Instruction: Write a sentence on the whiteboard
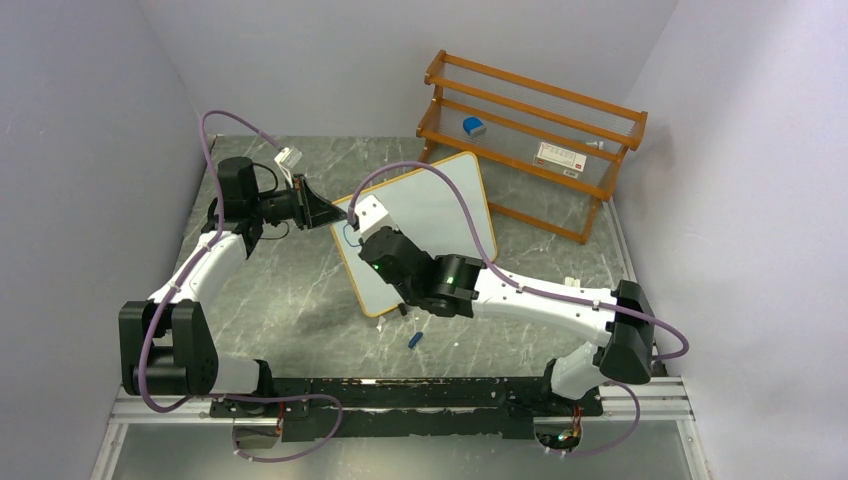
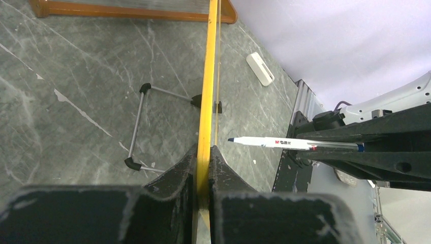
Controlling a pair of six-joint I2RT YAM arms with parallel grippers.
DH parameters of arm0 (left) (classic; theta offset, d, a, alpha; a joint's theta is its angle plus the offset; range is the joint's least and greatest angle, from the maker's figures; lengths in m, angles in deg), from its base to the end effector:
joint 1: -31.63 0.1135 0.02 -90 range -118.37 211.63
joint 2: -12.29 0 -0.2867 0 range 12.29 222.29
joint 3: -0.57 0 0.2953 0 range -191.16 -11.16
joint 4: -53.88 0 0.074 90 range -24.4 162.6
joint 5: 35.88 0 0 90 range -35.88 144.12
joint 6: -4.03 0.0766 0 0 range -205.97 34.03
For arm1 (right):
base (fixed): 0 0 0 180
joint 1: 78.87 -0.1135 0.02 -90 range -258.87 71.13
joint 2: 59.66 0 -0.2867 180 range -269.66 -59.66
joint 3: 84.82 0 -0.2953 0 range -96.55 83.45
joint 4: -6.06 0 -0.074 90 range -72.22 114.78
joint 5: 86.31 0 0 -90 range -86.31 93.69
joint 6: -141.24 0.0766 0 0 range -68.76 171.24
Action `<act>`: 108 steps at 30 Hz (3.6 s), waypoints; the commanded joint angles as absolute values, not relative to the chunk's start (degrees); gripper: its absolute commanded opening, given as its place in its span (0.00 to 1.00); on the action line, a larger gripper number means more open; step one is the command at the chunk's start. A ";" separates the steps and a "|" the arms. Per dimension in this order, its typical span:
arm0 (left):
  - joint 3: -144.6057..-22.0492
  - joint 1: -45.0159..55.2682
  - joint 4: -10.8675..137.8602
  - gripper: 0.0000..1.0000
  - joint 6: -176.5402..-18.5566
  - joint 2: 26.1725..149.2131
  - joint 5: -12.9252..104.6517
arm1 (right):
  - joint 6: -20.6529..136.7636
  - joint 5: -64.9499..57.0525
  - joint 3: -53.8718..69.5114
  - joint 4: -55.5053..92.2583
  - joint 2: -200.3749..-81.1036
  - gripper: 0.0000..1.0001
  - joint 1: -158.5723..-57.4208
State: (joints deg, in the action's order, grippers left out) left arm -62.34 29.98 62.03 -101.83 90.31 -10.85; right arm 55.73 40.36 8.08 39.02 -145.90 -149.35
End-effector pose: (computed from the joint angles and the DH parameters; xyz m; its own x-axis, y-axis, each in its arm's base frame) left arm 0.3412 -0.0793 0.2750 -0.6104 -0.0981 -0.7860 0.7043 0.3869 -0.5953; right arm 0.1805 0.3723 0.3320 -0.2230 -0.4410 -0.8694 -0.5712 0.7818 -0.2501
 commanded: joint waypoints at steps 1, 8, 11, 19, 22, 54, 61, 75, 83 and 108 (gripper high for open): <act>-62.84 28.82 63.85 0.05 -101.04 91.04 -11.65 | 57.05 41.24 8.88 37.63 -145.73 0.00 -148.38; -62.85 28.81 63.79 0.05 -101.08 91.12 -11.79 | 56.61 40.29 8.52 36.70 -146.73 0.00 -148.17; -62.85 28.75 63.78 0.05 -101.11 91.12 -11.79 | 56.70 40.39 8.22 36.88 -147.26 0.00 -148.15; -62.83 28.81 63.80 0.05 -101.02 91.12 -11.80 | 56.96 40.82 8.31 36.04 -147.55 0.00 -147.84; -62.74 28.81 63.82 0.05 -101.00 91.12 -11.79 | 57.02 40.72 8.35 35.63 -147.70 0.00 -147.63; -63.01 28.81 64.19 0.05 -100.78 91.39 -11.71 | 57.72 37.66 8.81 41.63 -148.27 0.00 -147.48; -63.01 28.81 64.08 0.05 -100.83 91.56 -11.78 | 57.98 38.81 9.62 42.98 -147.73 0.00 -147.51; -62.93 28.73 64.02 0.05 -100.83 91.74 -11.93 | 58.36 42.87 10.66 39.41 -146.45 0.00 -146.56; -62.92 28.64 64.09 0.05 -100.78 91.65 -11.99 | 57.76 42.84 10.97 36.30 -145.88 0.00 -146.55; -63.10 28.55 64.48 0.05 -100.36 91.48 -11.89 | 56.64 39.80 8.86 33.69 -147.24 0.00 -146.55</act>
